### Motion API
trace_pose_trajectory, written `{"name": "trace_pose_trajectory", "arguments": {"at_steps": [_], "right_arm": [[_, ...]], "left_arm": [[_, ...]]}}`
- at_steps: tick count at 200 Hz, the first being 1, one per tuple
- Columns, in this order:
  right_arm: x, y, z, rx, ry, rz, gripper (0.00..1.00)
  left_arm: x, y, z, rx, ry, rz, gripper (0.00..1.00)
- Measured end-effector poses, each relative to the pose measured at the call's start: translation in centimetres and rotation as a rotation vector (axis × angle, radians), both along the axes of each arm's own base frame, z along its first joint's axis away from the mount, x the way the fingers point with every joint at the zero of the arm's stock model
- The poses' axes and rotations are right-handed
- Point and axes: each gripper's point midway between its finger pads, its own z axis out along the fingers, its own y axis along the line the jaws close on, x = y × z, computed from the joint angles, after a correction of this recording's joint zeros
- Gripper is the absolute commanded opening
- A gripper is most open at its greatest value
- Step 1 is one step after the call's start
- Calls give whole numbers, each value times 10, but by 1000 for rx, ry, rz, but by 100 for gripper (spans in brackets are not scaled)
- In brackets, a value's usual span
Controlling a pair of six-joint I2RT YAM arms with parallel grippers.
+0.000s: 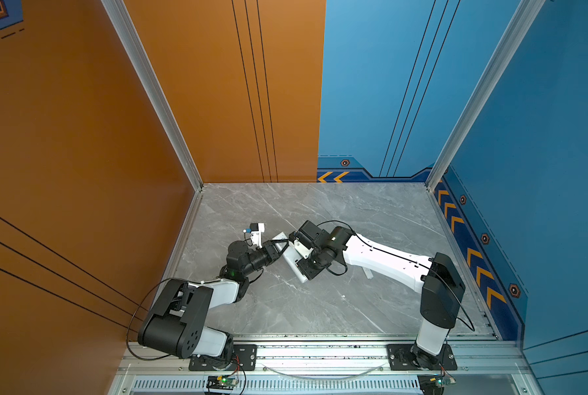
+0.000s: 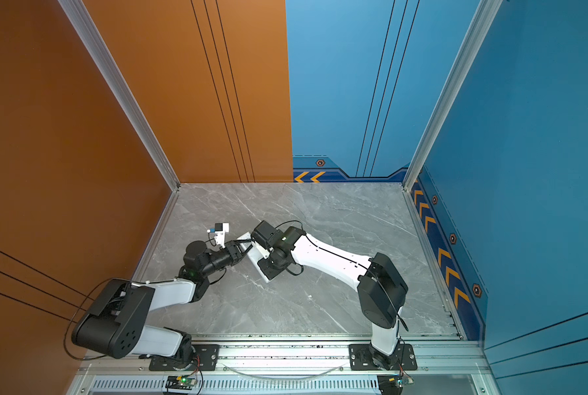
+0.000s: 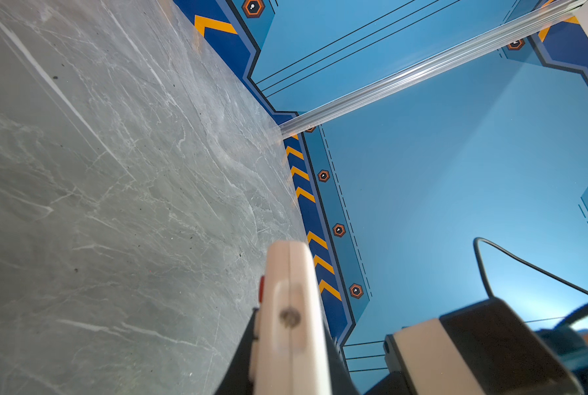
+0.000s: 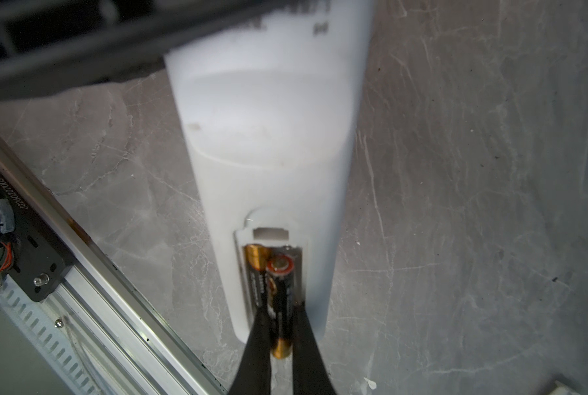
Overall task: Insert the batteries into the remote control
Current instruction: 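Lower the battery into the compartment beside the first battery, then open the right gripper and lift it off the seated battery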
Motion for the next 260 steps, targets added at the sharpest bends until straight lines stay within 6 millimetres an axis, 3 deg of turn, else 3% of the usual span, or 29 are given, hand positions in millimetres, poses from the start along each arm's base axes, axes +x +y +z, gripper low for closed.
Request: {"name": "trace_pose_trajectory", "arguments": {"at_steps": [117, 260], "right_arm": [[-2, 1, 0, -11, -11, 3, 13], [-3, 5, 7, -14, -32, 8, 29]], "left_arm": [[-1, 0, 1, -6, -3, 1, 0], [-1, 2, 3, -15, -10, 3, 0]]}}
